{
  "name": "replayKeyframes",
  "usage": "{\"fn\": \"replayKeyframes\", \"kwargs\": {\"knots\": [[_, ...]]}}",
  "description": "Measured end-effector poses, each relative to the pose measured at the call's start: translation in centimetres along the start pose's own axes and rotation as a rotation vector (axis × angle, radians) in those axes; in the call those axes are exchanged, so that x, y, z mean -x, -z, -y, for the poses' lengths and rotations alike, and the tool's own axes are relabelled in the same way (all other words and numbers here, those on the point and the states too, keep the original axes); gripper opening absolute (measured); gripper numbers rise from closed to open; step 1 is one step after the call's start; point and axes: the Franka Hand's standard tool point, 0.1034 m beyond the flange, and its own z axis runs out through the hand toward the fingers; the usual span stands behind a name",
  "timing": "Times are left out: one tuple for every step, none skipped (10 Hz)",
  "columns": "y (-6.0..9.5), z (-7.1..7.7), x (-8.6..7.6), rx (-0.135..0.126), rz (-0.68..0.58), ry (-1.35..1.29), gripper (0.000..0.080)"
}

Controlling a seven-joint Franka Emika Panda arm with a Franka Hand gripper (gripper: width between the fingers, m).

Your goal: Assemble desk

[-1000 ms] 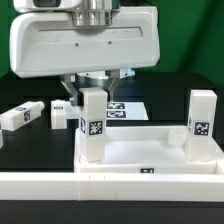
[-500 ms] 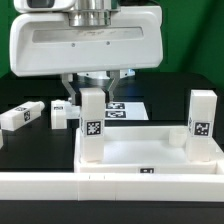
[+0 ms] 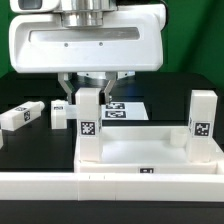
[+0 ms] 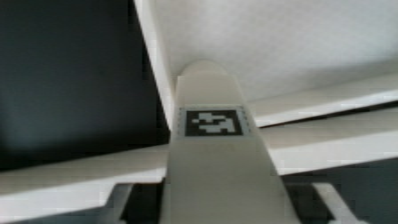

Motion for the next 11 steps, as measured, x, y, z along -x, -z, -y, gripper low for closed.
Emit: {"fn": "replayKeyframes", "kwargs": {"knots": [[0.00, -0.01, 0.01, 0.000, 0.000, -0.109, 0.0290], [-0.02, 0.00, 0.05, 0.001, 0.002, -0.213, 0.0290], [-0.06, 0.15, 0.11, 0.002, 0.004, -0.306, 0.0290], [-0.09, 0.41, 0.18, 0.001, 0.004, -0.387, 0.0290], [-0.09, 0.56, 0.20, 0.002, 0.004, -0.471, 0.0290], [-0.09, 0.56, 0.20, 0.002, 0.004, -0.501, 0.0290], [-0.10, 0.59, 0.21, 0.002, 0.004, -0.497, 0.0348], [-0.11, 0.61, 0.22, 0.002, 0.004, -0.491, 0.0483], [-0.11, 0.60, 0.22, 0.002, 0.004, -0.454, 0.0483], [-0.12, 0.60, 0.22, 0.003, 0.004, -0.399, 0.0612], [-0.12, 0.75, 0.24, 0.004, 0.004, -0.330, 0.0638]]}}
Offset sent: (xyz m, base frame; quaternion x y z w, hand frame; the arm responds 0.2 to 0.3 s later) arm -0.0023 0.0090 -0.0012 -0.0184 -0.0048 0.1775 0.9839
